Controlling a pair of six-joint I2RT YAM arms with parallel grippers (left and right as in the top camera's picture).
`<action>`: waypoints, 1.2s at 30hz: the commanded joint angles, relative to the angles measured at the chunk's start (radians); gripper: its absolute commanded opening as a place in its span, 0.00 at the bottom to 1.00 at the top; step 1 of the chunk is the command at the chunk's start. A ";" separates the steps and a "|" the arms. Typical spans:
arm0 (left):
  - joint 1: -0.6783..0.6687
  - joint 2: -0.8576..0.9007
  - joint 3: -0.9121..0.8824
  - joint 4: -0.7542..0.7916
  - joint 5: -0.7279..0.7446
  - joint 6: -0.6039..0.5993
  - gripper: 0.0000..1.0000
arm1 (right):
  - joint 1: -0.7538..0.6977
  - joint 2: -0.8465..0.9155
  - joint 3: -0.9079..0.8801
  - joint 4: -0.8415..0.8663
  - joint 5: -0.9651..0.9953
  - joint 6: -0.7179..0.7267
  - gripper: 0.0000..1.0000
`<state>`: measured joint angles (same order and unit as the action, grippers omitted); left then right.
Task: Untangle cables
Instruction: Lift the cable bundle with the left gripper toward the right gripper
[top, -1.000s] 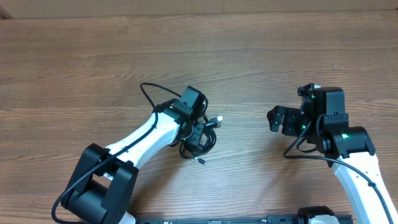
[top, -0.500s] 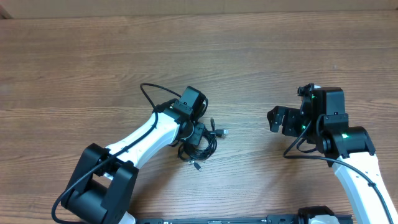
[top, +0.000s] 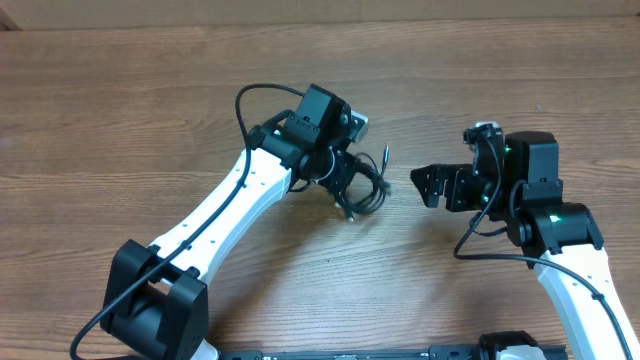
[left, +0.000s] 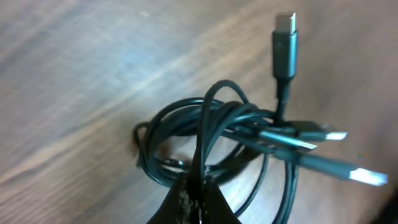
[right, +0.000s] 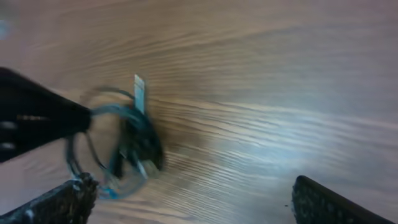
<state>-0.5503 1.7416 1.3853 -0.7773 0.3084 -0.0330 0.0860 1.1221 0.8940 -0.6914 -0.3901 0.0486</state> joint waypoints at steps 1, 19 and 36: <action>-0.009 -0.003 0.021 -0.010 0.142 0.099 0.04 | 0.005 -0.005 0.027 0.016 -0.113 -0.094 0.93; 0.017 -0.024 0.129 -0.031 0.380 0.171 0.04 | 0.005 0.063 0.021 -0.045 -0.116 -0.053 0.80; 0.158 -0.064 0.196 -0.007 0.639 -0.032 0.04 | 0.003 0.073 0.021 0.027 -0.013 0.187 0.99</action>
<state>-0.3851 1.7069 1.5528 -0.8028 0.7719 -0.0284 0.0860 1.1961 0.8940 -0.6868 -0.2344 0.2573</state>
